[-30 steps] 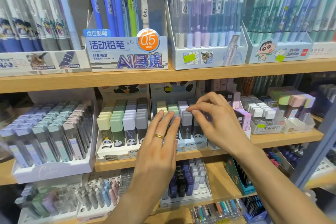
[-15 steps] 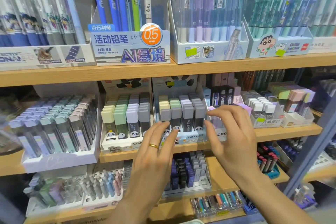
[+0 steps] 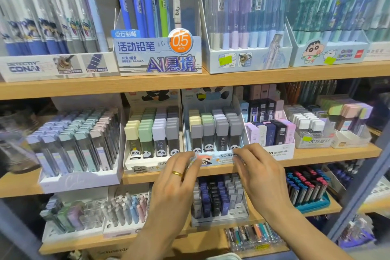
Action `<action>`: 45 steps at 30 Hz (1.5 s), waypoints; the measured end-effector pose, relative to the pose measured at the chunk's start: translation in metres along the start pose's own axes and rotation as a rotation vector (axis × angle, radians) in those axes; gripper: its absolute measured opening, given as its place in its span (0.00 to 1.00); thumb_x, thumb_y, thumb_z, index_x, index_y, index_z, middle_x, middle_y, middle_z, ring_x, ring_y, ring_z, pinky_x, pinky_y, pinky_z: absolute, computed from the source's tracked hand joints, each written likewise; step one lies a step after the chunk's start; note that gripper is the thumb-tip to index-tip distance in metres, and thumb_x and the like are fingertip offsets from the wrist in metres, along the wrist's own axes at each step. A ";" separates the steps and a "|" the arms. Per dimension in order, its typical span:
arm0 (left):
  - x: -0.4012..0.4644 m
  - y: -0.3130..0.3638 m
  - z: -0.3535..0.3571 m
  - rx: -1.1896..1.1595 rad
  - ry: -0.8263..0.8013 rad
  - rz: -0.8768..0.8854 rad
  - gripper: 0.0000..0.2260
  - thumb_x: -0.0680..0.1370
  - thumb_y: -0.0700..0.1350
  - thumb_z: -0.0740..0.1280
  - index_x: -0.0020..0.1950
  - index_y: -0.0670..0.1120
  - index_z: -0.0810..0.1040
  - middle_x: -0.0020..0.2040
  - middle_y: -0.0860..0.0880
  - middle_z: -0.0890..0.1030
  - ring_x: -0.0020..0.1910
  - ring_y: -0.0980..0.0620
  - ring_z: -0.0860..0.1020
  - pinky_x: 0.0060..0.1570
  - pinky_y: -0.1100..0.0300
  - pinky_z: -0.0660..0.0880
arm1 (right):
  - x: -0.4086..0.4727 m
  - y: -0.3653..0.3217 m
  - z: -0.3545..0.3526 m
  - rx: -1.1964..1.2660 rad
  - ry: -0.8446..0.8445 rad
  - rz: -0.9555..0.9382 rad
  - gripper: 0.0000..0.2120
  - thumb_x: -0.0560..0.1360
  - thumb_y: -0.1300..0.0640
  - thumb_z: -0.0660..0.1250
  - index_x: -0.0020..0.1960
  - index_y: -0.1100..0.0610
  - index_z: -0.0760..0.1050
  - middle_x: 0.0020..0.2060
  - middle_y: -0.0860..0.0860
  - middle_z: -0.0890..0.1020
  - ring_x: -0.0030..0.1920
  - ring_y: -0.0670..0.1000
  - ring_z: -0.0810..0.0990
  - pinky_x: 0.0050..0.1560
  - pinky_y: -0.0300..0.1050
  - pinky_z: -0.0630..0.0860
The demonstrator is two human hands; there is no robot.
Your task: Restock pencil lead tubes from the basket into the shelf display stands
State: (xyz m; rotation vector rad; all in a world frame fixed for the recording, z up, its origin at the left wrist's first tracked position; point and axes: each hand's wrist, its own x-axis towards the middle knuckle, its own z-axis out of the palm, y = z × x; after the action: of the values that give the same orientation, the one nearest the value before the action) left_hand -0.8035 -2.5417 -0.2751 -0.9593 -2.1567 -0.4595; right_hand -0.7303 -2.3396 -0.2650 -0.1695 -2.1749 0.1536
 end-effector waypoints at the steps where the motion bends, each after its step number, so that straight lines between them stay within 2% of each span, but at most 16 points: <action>1: -0.002 -0.003 -0.002 0.030 0.053 -0.018 0.24 0.67 0.32 0.80 0.62 0.43 0.84 0.61 0.44 0.82 0.61 0.45 0.78 0.61 0.50 0.77 | 0.000 -0.001 -0.001 0.010 0.004 0.000 0.09 0.75 0.61 0.76 0.54 0.60 0.82 0.45 0.51 0.80 0.40 0.53 0.79 0.33 0.47 0.76; 3: -0.005 -0.011 -0.008 0.105 0.152 -0.093 0.14 0.72 0.38 0.78 0.58 0.44 0.86 0.58 0.43 0.83 0.58 0.43 0.79 0.57 0.48 0.75 | -0.002 -0.005 -0.002 0.026 0.015 -0.003 0.09 0.75 0.59 0.74 0.55 0.59 0.81 0.47 0.51 0.80 0.41 0.52 0.79 0.33 0.46 0.75; 5: -0.008 -0.019 -0.011 0.163 0.178 -0.150 0.11 0.76 0.42 0.75 0.57 0.44 0.85 0.57 0.42 0.83 0.55 0.41 0.80 0.53 0.46 0.75 | -0.004 -0.012 -0.001 0.014 0.012 -0.015 0.08 0.76 0.57 0.73 0.55 0.57 0.81 0.48 0.51 0.80 0.43 0.52 0.79 0.31 0.46 0.74; 12: -0.011 -0.030 -0.002 0.191 0.166 -0.137 0.15 0.73 0.37 0.77 0.59 0.44 0.84 0.55 0.43 0.83 0.52 0.42 0.79 0.53 0.47 0.75 | -0.001 -0.018 0.012 -0.002 -0.026 0.005 0.07 0.77 0.55 0.71 0.53 0.56 0.80 0.49 0.51 0.78 0.46 0.54 0.78 0.34 0.44 0.71; 19: -0.012 -0.032 -0.001 0.160 0.173 -0.135 0.17 0.73 0.38 0.78 0.61 0.44 0.84 0.55 0.43 0.82 0.53 0.42 0.79 0.53 0.46 0.76 | 0.000 -0.018 0.017 -0.002 -0.051 0.026 0.07 0.78 0.56 0.71 0.54 0.56 0.79 0.51 0.51 0.77 0.48 0.53 0.77 0.37 0.45 0.73; 24: -0.014 -0.033 0.003 0.151 0.168 -0.154 0.17 0.74 0.37 0.77 0.62 0.45 0.83 0.56 0.43 0.81 0.53 0.41 0.77 0.53 0.46 0.74 | -0.002 -0.018 0.020 -0.001 -0.038 0.040 0.07 0.77 0.57 0.73 0.53 0.57 0.80 0.50 0.52 0.77 0.47 0.53 0.77 0.34 0.48 0.76; 29: -0.015 -0.037 0.006 0.165 0.178 -0.120 0.16 0.75 0.39 0.77 0.62 0.44 0.83 0.56 0.42 0.82 0.53 0.40 0.78 0.51 0.46 0.75 | -0.002 -0.019 0.018 0.032 -0.049 0.043 0.05 0.77 0.58 0.73 0.52 0.57 0.79 0.49 0.51 0.77 0.47 0.52 0.76 0.38 0.48 0.77; 34: -0.014 -0.039 0.006 0.207 0.153 -0.105 0.16 0.76 0.40 0.76 0.63 0.44 0.82 0.57 0.42 0.81 0.54 0.41 0.77 0.53 0.46 0.74 | 0.000 -0.023 0.011 0.025 -0.079 0.027 0.05 0.78 0.57 0.71 0.52 0.57 0.78 0.48 0.49 0.75 0.47 0.51 0.75 0.41 0.47 0.77; 38: -0.009 -0.032 -0.007 0.209 0.085 -0.101 0.16 0.75 0.40 0.77 0.62 0.45 0.82 0.57 0.44 0.82 0.54 0.42 0.78 0.54 0.46 0.75 | 0.006 -0.027 -0.001 -0.016 -0.176 0.037 0.09 0.79 0.52 0.69 0.54 0.57 0.81 0.47 0.49 0.76 0.46 0.51 0.76 0.43 0.46 0.77; 40: -0.007 -0.029 -0.020 0.214 0.013 -0.094 0.18 0.74 0.41 0.77 0.64 0.47 0.82 0.58 0.45 0.83 0.55 0.42 0.79 0.56 0.46 0.77 | 0.009 -0.028 -0.011 -0.036 -0.262 0.055 0.13 0.81 0.49 0.66 0.59 0.55 0.81 0.50 0.50 0.79 0.50 0.51 0.78 0.47 0.46 0.78; 43: -0.009 -0.029 -0.038 0.184 -0.077 -0.072 0.22 0.76 0.42 0.75 0.70 0.48 0.78 0.64 0.45 0.82 0.63 0.43 0.79 0.63 0.46 0.78 | 0.008 -0.030 -0.032 0.023 -0.307 0.068 0.20 0.81 0.47 0.65 0.70 0.54 0.76 0.58 0.51 0.81 0.58 0.53 0.80 0.55 0.49 0.78; 45: -0.014 -0.028 -0.054 0.145 -0.133 -0.022 0.23 0.80 0.44 0.72 0.74 0.49 0.75 0.68 0.45 0.80 0.68 0.43 0.77 0.66 0.45 0.77 | 0.002 -0.035 -0.048 0.047 -0.317 0.071 0.20 0.81 0.48 0.66 0.69 0.54 0.76 0.57 0.50 0.81 0.57 0.52 0.80 0.54 0.48 0.78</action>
State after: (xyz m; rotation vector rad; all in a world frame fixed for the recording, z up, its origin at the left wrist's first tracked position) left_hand -0.7923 -2.5978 -0.2498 -0.9086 -2.2867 -0.2519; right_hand -0.6946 -2.3716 -0.2298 -0.2069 -2.4793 0.2883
